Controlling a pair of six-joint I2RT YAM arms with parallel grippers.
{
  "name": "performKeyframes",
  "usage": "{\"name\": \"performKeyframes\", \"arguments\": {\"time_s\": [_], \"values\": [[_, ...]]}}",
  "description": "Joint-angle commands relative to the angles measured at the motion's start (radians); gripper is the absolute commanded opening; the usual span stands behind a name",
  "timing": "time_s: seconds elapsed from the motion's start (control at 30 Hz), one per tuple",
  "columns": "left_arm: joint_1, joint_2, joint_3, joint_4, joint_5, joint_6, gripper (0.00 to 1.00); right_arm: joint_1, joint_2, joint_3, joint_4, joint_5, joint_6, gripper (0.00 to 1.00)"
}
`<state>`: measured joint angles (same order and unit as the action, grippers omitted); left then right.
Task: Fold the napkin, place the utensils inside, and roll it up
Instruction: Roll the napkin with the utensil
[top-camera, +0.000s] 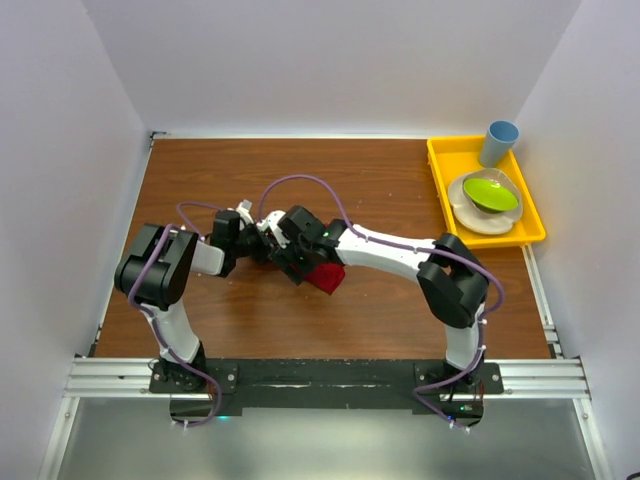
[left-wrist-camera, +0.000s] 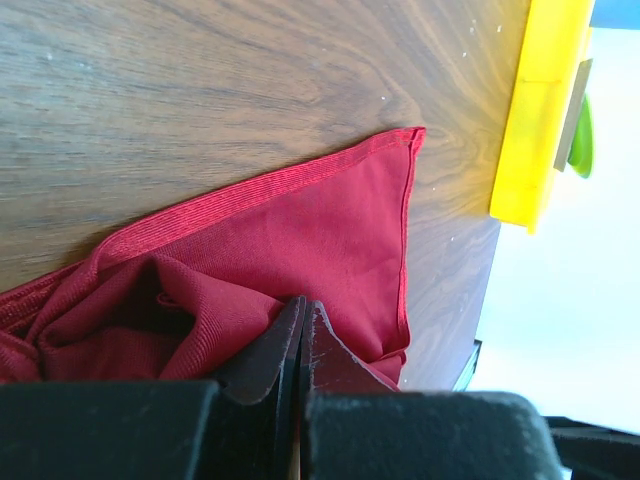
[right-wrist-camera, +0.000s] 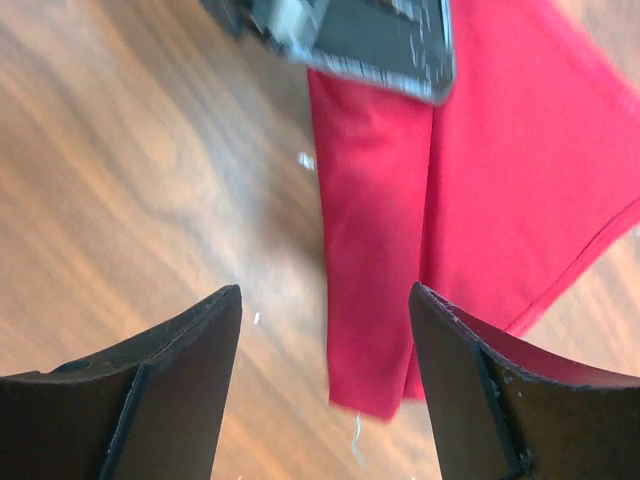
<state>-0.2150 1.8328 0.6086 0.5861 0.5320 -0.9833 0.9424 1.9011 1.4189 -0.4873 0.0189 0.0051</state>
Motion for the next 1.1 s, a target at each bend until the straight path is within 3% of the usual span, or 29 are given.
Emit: {"name": "performKeyframes", "arguments": {"time_s": [0.0, 0.5, 0.7, 0.73, 0.8, 0.87, 0.9, 0.97, 1.0, 1.07], "values": [[0.016, 0.062, -0.038, -0.321, -0.124, 0.097, 0.02, 0.022, 0.079, 0.054, 0.13, 0.125, -0.068, 0.72], [0.017, 0.062, -0.064, -0.304, -0.104, 0.08, 0.02, 0.052, 0.182, -0.003, 0.22, 0.259, -0.036, 0.58], [0.035, -0.004, -0.041, -0.362, -0.086, 0.126, 0.04, -0.007, 0.194, -0.084, 0.225, 0.132, 0.073, 0.31], [0.039, -0.042, -0.032, -0.377, -0.086, 0.152, 0.09, -0.014, 0.197, -0.09, 0.224, 0.101, 0.084, 0.21], [0.06, -0.099, 0.008, -0.439, -0.095, 0.176, 0.17, -0.036, 0.202, -0.112, 0.23, -0.047, 0.113, 0.13], [0.101, -0.203, 0.073, -0.535, -0.118, 0.216, 0.32, -0.037, 0.204, -0.123, 0.228, -0.137, 0.134, 0.01], [0.117, -0.239, 0.101, -0.569, -0.127, 0.231, 0.37, -0.053, 0.205, -0.123, 0.227, -0.266, 0.141, 0.0], [0.146, -0.329, 0.211, -0.716, -0.183, 0.291, 0.48, -0.077, 0.207, -0.138, 0.242, -0.365, 0.209, 0.0], [0.149, -0.352, 0.253, -0.765, -0.213, 0.313, 0.63, -0.117, 0.205, -0.15, 0.265, -0.528, 0.243, 0.0], [0.151, -0.398, 0.35, -0.888, -0.297, 0.357, 0.68, -0.157, 0.217, -0.167, 0.321, -0.659, 0.355, 0.0]]}}
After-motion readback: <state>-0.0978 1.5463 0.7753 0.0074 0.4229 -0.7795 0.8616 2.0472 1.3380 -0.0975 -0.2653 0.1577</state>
